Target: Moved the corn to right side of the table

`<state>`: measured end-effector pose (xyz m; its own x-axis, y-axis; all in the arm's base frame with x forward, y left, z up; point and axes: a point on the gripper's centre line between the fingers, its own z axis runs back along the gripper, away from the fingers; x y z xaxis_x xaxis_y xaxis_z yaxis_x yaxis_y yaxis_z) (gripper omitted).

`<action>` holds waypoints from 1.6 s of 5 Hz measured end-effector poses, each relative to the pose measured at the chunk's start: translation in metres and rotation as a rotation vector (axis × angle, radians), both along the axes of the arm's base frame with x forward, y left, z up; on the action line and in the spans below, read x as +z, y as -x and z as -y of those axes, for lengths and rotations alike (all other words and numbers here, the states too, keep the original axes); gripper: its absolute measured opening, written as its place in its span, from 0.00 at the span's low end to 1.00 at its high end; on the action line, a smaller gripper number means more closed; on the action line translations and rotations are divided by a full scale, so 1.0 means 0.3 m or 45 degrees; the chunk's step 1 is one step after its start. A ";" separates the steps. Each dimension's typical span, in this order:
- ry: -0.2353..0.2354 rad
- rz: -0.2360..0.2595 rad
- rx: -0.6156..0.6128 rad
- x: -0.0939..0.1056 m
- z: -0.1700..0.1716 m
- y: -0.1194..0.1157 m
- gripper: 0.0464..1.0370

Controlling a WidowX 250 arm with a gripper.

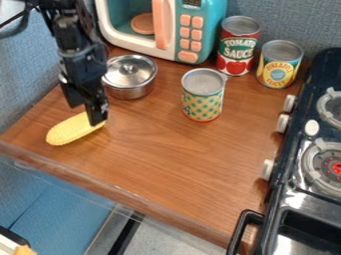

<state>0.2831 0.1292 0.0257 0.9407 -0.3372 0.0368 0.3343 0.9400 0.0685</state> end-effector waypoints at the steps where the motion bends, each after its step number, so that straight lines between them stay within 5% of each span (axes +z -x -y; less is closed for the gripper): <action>1: -0.005 -0.108 0.021 -0.087 -0.010 0.024 0.91; 2: -0.002 -0.116 0.035 -0.083 -0.008 0.025 0.70; 3: 0.002 -0.110 0.076 -0.029 0.034 0.029 0.60; 4: 0.047 -0.064 0.211 0.066 0.111 0.030 0.60; 5: 0.083 -0.038 0.344 0.090 0.280 -0.006 0.60; 7: 0.107 -0.049 0.371 -0.003 0.556 -0.028 0.60; 8: 0.107 -0.069 0.431 -0.061 0.607 -0.025 0.60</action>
<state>0.2906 -0.0528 0.0073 1.0000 -0.0038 -0.0020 0.0038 0.9997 -0.0232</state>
